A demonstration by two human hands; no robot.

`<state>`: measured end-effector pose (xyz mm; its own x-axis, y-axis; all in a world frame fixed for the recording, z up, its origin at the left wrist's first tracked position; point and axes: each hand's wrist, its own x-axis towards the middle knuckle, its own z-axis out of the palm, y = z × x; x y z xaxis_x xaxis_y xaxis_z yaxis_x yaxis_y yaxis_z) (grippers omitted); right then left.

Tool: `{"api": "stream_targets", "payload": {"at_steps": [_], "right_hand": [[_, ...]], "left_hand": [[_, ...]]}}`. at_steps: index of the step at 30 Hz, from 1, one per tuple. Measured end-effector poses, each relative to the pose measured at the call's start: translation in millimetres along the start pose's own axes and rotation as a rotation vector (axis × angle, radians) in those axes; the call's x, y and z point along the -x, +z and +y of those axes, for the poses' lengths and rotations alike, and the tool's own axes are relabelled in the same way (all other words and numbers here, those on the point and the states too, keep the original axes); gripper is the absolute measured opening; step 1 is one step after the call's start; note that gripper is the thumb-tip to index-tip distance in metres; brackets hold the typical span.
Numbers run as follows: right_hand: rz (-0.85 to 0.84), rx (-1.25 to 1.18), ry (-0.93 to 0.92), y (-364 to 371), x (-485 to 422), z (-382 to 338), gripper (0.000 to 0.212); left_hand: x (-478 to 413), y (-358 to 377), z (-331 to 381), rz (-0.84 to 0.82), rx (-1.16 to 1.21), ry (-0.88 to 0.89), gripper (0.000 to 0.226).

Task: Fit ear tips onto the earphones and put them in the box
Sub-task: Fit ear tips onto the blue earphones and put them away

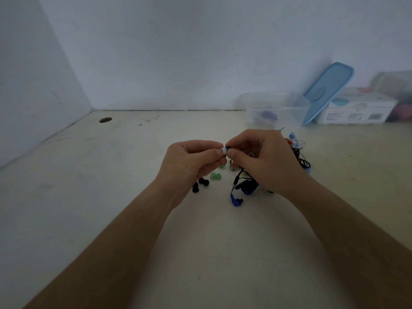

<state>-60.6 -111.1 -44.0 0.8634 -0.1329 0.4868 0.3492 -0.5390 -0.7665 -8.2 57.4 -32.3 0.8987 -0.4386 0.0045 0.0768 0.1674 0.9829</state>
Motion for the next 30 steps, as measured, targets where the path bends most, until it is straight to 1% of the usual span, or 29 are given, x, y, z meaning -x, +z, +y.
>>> {"api": "stream_targets", "payload": {"at_steps": [3, 10, 20, 27, 30], "right_hand": [[-0.005, -0.021, 0.017, 0.2, -0.2, 1.2, 0.008], [-0.019, -0.208, 0.095, -3.7, -0.4, 0.5, 0.012], [-0.064, -0.257, 0.136, -4.0, -0.8, 2.2, 0.012], [-0.065, -0.263, 0.148, -5.1, -0.8, 0.5, 0.013], [-0.043, -0.253, 0.146, -4.2, -1.2, 1.3, 0.012]], "left_hand": [[-0.1, -0.3, 0.5, -0.008, 0.006, -0.017, 0.01], [0.8, -1.7, 1.9, -0.051, 0.042, -0.021, 0.013], [0.7, -1.7, 0.6, -0.044, -0.01, -0.007, 0.012], [0.9, -3.0, 0.4, -0.061, -0.043, 0.036, 0.01], [-0.1, -3.6, -1.3, -0.053, -0.083, 0.093, 0.011]]}}
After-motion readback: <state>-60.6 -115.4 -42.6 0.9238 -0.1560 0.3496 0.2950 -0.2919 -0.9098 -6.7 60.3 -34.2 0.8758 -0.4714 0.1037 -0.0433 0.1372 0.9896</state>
